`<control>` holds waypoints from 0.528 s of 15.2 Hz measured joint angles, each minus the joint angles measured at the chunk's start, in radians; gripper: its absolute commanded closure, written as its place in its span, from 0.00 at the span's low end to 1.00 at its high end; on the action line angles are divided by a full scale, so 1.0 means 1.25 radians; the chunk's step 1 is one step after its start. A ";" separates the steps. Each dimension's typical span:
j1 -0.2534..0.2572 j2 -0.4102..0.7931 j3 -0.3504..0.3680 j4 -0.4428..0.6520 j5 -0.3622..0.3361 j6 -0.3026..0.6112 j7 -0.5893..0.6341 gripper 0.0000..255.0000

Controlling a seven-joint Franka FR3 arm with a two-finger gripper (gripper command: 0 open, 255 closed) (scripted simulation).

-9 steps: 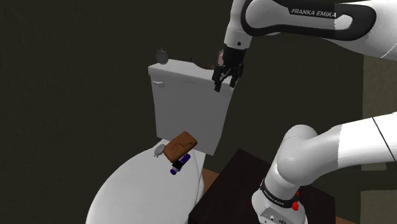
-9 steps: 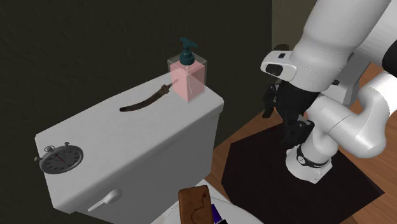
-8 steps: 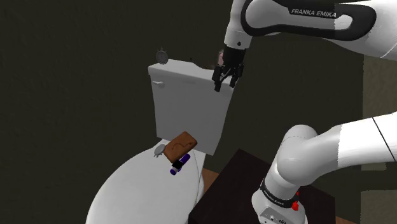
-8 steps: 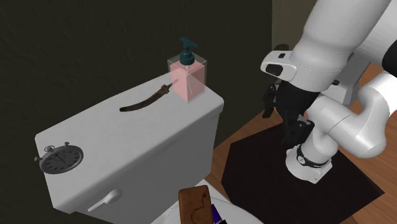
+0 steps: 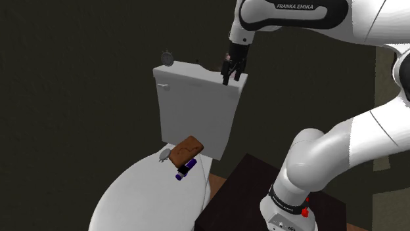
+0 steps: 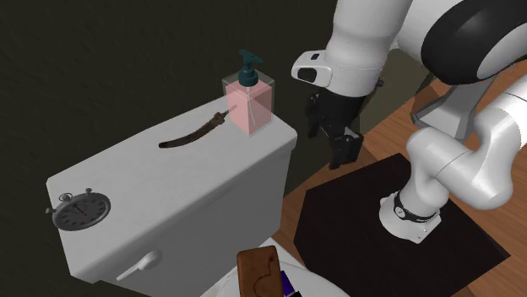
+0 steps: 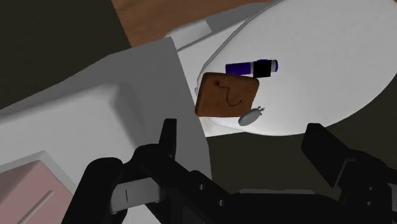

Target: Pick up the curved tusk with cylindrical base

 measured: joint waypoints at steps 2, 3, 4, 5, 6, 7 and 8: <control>0.007 0.051 -0.035 0.041 -0.008 0.008 -0.063 0.00; 0.011 0.079 -0.051 0.070 -0.009 0.005 -0.094 0.00; 0.016 0.110 -0.067 0.104 -0.008 0.002 -0.125 0.00; 0.018 0.133 -0.085 0.124 -0.009 0.004 -0.159 0.00; 0.022 0.166 -0.103 0.154 -0.006 0.006 -0.193 0.00; 0.025 0.197 -0.119 0.188 -0.001 0.002 -0.226 0.00; 0.029 0.229 -0.133 0.220 0.006 -0.001 -0.257 0.00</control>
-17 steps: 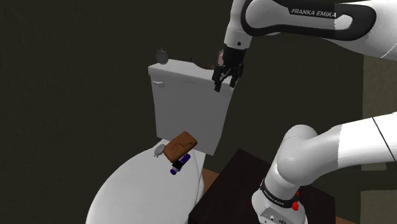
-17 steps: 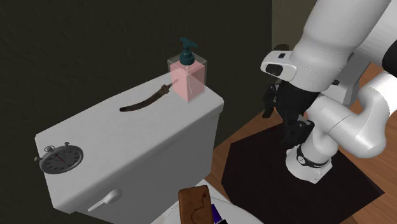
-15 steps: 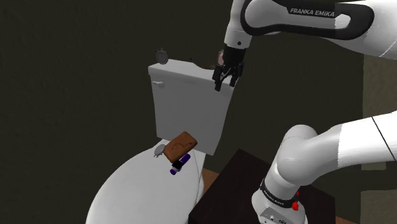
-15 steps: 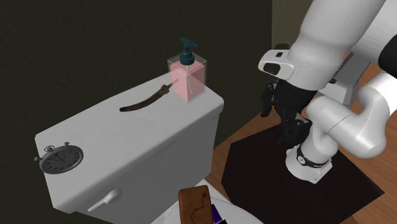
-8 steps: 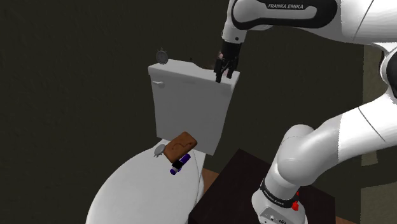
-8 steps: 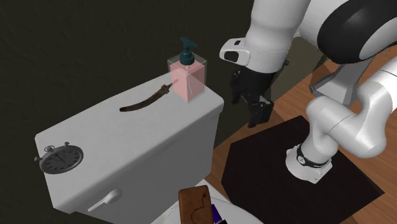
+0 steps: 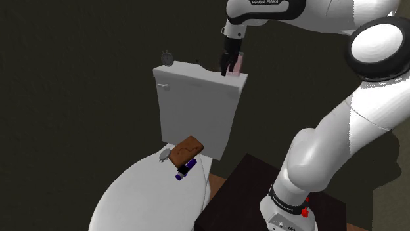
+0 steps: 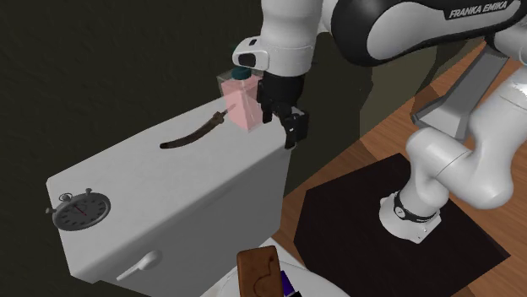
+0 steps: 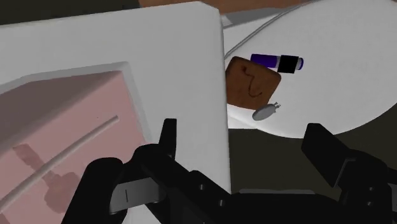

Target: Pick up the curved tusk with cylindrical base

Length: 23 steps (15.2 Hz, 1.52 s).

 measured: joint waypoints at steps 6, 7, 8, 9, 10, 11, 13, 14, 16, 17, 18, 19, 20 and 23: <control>-0.002 0.214 -0.081 0.227 0.073 -0.033 -0.205 0.00; -0.010 0.261 -0.093 0.279 0.095 -0.045 -0.243 0.00; -0.020 0.304 -0.102 0.330 0.115 -0.060 -0.279 0.00; -0.033 0.346 -0.109 0.377 0.134 -0.074 -0.312 0.00; -0.050 0.400 -0.114 0.441 0.160 -0.094 -0.344 0.00; -0.066 0.442 -0.116 0.488 0.179 -0.107 -0.372 0.00; -0.116 0.543 -0.114 0.633 0.225 -0.162 -0.427 0.00; -0.132 0.574 -0.111 0.676 0.239 -0.179 -0.443 0.00; -0.139 0.593 -0.108 0.688 0.246 -0.174 -0.453 0.00; -0.137 0.589 -0.108 0.672 0.244 -0.161 -0.456 0.00; -0.132 0.583 -0.108 0.652 0.240 -0.148 -0.456 0.00; -0.127 0.579 -0.108 0.634 0.238 -0.134 -0.456 0.00; -0.124 0.577 -0.108 0.621 0.237 -0.122 -0.455 0.00; -0.115 0.564 -0.109 0.576 0.230 -0.090 -0.456 1.00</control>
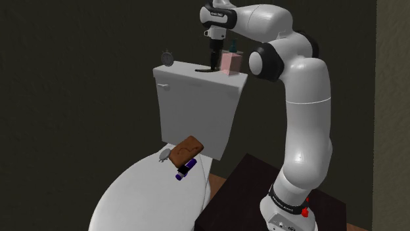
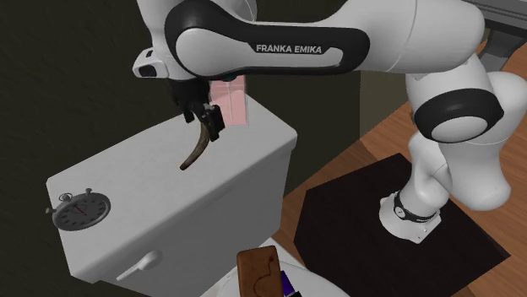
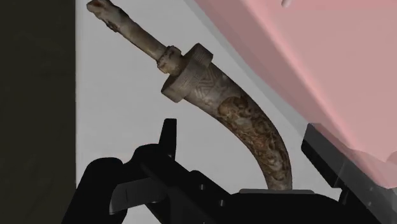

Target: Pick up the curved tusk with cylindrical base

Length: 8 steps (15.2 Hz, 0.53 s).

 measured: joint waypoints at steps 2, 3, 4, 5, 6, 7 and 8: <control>0.001 -0.002 0.000 -0.006 -0.001 0.004 0.000 1.00; 0.001 -0.002 0.000 -0.007 -0.001 0.005 0.000 1.00; 0.002 -0.003 0.000 -0.007 -0.001 0.005 0.000 1.00; 0.002 -0.003 0.000 -0.007 -0.001 0.005 0.000 1.00; 0.002 -0.003 0.000 -0.007 -0.001 0.005 0.000 1.00; 0.002 -0.003 0.000 -0.007 -0.001 0.005 0.000 1.00; 0.002 -0.003 0.000 -0.007 -0.001 0.005 0.000 1.00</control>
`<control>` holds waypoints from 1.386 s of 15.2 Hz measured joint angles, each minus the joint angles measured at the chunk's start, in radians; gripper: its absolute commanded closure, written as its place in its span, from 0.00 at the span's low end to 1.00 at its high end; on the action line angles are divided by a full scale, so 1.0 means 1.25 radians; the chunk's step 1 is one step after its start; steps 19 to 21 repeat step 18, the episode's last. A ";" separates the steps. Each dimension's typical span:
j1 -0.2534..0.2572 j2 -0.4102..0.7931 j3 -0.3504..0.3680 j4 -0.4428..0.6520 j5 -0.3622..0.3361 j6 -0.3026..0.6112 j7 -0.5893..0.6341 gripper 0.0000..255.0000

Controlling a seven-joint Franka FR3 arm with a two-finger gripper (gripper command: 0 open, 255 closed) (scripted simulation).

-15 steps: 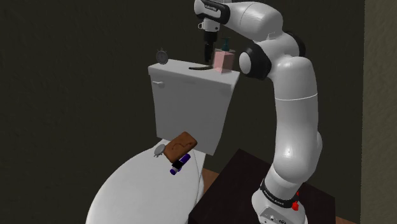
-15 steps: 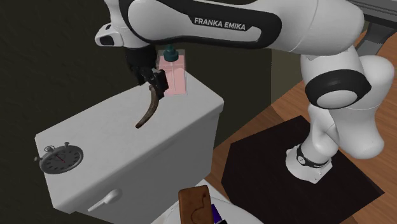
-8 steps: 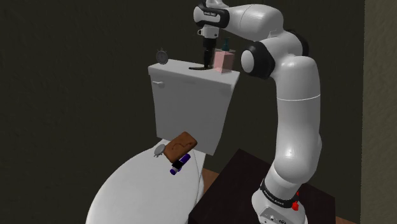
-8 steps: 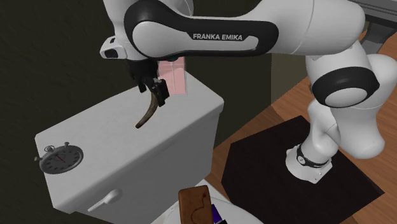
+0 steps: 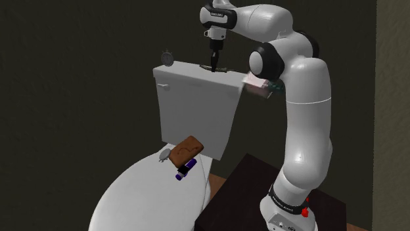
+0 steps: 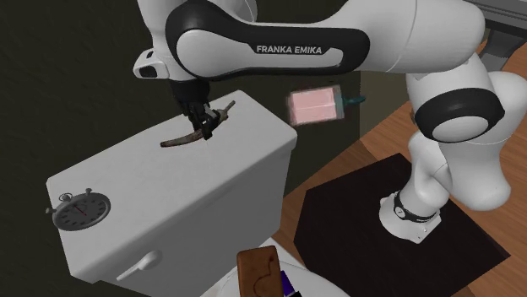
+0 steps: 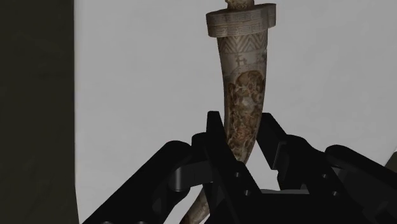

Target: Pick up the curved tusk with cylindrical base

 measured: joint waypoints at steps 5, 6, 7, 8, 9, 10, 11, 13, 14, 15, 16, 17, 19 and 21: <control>-0.009 0.012 0.000 0.041 0.006 -0.029 0.000 1.00; -0.013 0.017 0.001 0.059 0.009 -0.043 0.000 1.00; -0.015 0.020 0.001 0.073 0.010 -0.053 0.000 1.00; -0.020 0.025 0.001 0.091 0.013 -0.066 -0.001 1.00; -0.029 0.036 0.001 0.122 0.019 -0.086 -0.002 1.00; -0.037 0.046 0.002 0.149 0.024 -0.104 -0.003 1.00; -0.044 0.056 0.003 0.178 0.029 -0.122 -0.003 1.00; -0.060 0.078 0.005 0.234 0.040 -0.157 -0.002 1.00; -0.072 0.092 0.007 0.270 0.047 -0.179 -0.002 1.00; -0.087 0.110 0.010 0.314 0.057 -0.204 -0.002 1.00; -0.105 0.134 0.014 0.368 0.068 -0.233 0.001 1.00; -0.122 0.153 0.018 0.416 0.077 -0.260 0.003 1.00; -0.141 0.176 0.024 0.465 0.088 -0.284 0.006 1.00; -0.141 0.176 0.024 0.465 0.088 -0.284 0.006 1.00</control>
